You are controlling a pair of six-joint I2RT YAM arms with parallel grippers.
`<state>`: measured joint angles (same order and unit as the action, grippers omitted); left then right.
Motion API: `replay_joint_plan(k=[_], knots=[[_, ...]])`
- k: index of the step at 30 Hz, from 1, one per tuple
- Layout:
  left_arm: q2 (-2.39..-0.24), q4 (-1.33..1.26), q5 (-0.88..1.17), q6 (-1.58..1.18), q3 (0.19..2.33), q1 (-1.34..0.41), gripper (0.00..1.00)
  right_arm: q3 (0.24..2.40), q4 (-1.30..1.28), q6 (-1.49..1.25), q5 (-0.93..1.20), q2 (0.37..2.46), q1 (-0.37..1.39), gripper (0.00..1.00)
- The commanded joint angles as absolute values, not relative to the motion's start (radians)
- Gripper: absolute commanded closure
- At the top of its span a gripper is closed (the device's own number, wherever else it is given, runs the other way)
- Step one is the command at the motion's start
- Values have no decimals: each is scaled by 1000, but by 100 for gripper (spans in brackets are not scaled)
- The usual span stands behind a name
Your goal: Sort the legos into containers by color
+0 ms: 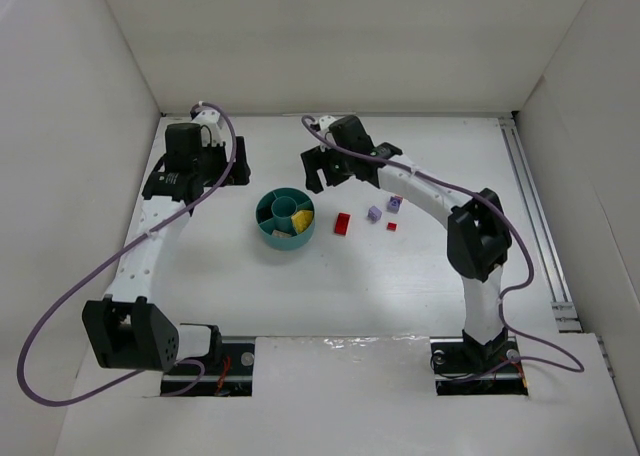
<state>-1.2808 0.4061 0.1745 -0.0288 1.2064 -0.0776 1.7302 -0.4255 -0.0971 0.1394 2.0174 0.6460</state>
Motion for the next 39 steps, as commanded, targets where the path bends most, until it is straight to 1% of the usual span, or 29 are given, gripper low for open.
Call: replay_joint_plan(k=[1, 9, 12, 17, 25, 32, 33, 39], knots=[[-1288, 397, 173, -43, 1206, -78, 8, 1793, -388, -67, 163, 2039, 663, 14], [-1318, 397, 173, -43, 1215, -78, 7, 1812, -408, -29, 201, 2057, 681, 14], [-1328, 406, 182, -43, 1224, -78, 7, 1822, -426, -8, 201, 2077, 690, 13], [-1338, 407, 183, -43, 1233, -78, 4, 1862, -446, 11, 201, 2127, 701, 13], [-1347, 407, 183, -25, 1243, -78, 1, 1848, -466, 31, 146, 2138, 701, 13], [-1365, 397, 201, -6, 1243, -78, 1, 1741, -495, 54, 146, 2053, 701, 13], [-1376, 397, 210, -6, 1243, -78, 0, 1717, -505, 54, 146, 2040, 701, 13], [-1396, 388, 222, 14, 1261, -78, 0, 1666, -526, 63, 169, 1939, 710, 12]])
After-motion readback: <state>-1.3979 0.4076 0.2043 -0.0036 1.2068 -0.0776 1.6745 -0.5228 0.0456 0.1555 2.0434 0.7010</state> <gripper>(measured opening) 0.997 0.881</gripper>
